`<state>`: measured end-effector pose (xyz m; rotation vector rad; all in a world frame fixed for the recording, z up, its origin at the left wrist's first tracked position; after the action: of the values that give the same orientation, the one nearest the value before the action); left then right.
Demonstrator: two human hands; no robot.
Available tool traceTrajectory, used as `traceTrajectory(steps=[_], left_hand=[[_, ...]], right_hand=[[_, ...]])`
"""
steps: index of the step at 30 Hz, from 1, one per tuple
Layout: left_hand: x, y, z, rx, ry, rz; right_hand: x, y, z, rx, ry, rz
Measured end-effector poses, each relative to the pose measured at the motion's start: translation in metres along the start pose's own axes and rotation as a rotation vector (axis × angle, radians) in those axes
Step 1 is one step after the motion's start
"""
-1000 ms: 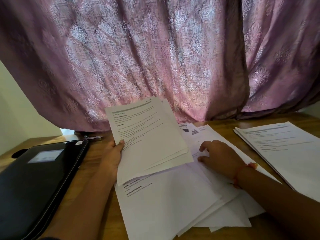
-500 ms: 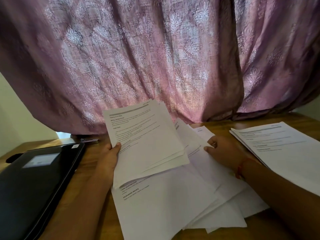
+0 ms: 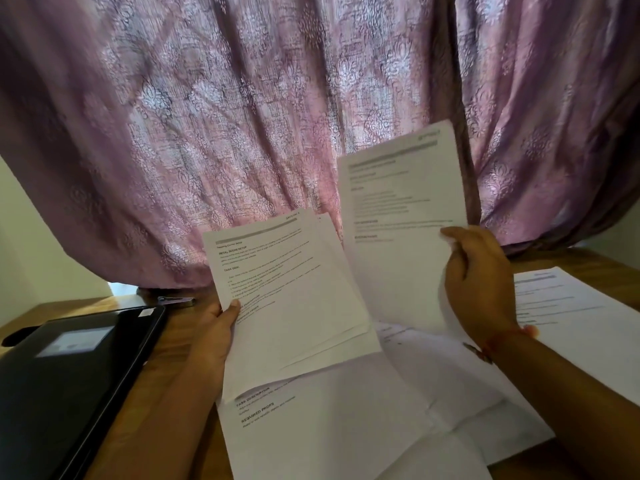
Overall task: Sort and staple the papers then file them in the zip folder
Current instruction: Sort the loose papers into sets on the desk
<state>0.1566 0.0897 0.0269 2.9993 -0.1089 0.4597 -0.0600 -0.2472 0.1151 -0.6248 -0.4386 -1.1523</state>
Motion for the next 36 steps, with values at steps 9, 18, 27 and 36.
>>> traceTrajectory(steps=[9,18,27,36], left_hand=[[-0.006,0.01,-0.014,-0.089,0.04,0.007],[-0.018,0.029,-0.019,-0.162,0.053,0.031],[-0.021,0.04,-0.019,-0.115,0.114,0.059],[-0.042,0.063,-0.045,-0.236,0.211,0.212]], right_hand=[[-0.012,0.018,0.004,0.251,0.108,0.205],[-0.035,0.052,-0.009,0.48,0.443,0.641],[-0.053,0.049,0.013,0.576,0.535,0.922],[-0.049,0.054,0.011,0.106,0.182,0.686]])
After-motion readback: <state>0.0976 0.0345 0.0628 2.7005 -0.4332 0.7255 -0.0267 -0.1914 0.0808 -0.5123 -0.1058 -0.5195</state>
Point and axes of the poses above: each hand's wrist, its own x-axis towards the middle knuckle, its own y-axis out of the palm, z = x × y, the point moved 5 cm from there along x, towards the middle knuckle, and after that the axes turned 14 degrees about y, right-handed, at the moved point
